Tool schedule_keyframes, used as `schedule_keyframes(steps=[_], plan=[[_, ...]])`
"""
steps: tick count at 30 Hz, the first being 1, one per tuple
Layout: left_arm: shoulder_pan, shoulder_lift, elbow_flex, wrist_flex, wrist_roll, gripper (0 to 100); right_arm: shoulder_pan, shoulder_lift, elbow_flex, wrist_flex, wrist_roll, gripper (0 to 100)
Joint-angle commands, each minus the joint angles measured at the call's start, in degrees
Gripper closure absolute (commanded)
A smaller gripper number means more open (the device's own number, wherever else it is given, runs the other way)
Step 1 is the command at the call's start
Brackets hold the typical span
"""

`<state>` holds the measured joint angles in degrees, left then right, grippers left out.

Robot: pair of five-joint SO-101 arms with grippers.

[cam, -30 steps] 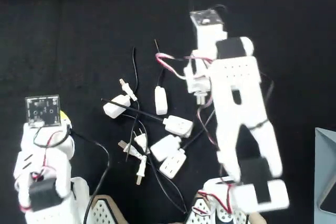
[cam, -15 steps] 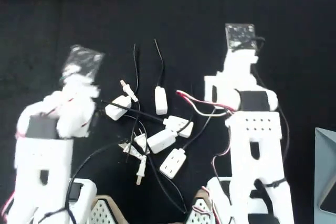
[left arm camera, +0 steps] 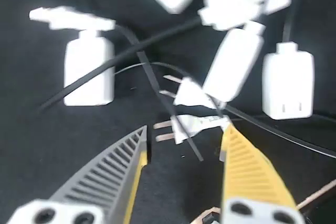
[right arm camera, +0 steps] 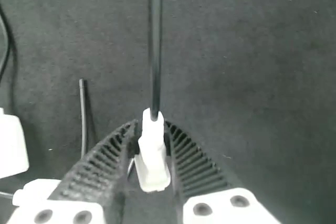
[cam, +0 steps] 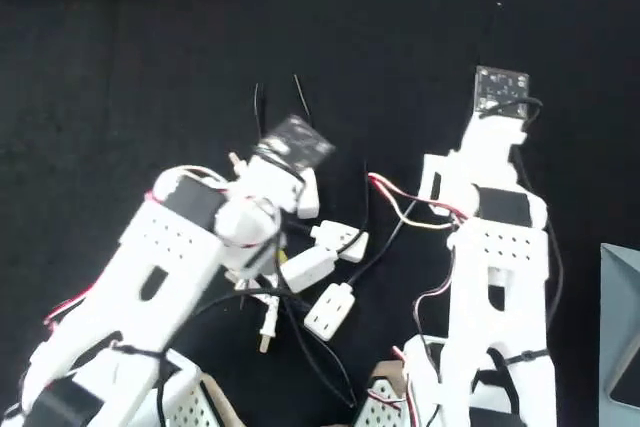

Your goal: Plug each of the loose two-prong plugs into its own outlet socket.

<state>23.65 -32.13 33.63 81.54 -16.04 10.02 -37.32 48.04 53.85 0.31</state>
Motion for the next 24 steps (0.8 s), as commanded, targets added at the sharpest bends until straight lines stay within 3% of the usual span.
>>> schedule_keyframes(steps=[1,11,21,24], plan=[[5.0,6.1,-2.9,-3.9,2.5,77,1.9,-1.5,-0.2,-0.7,-0.6,98.7],[14.0,16.2,-4.7,-5.9,2.8,77,3.5,-1.8,1.9,-0.7,-0.6,98.7],[13.1,30.1,-5.4,-14.2,9.2,77,3.6,-1.8,2.0,-0.6,-0.6,98.7],[13.1,30.8,-5.8,-14.2,9.5,83,3.6,-1.8,2.0,-0.6,-0.6,98.7]])
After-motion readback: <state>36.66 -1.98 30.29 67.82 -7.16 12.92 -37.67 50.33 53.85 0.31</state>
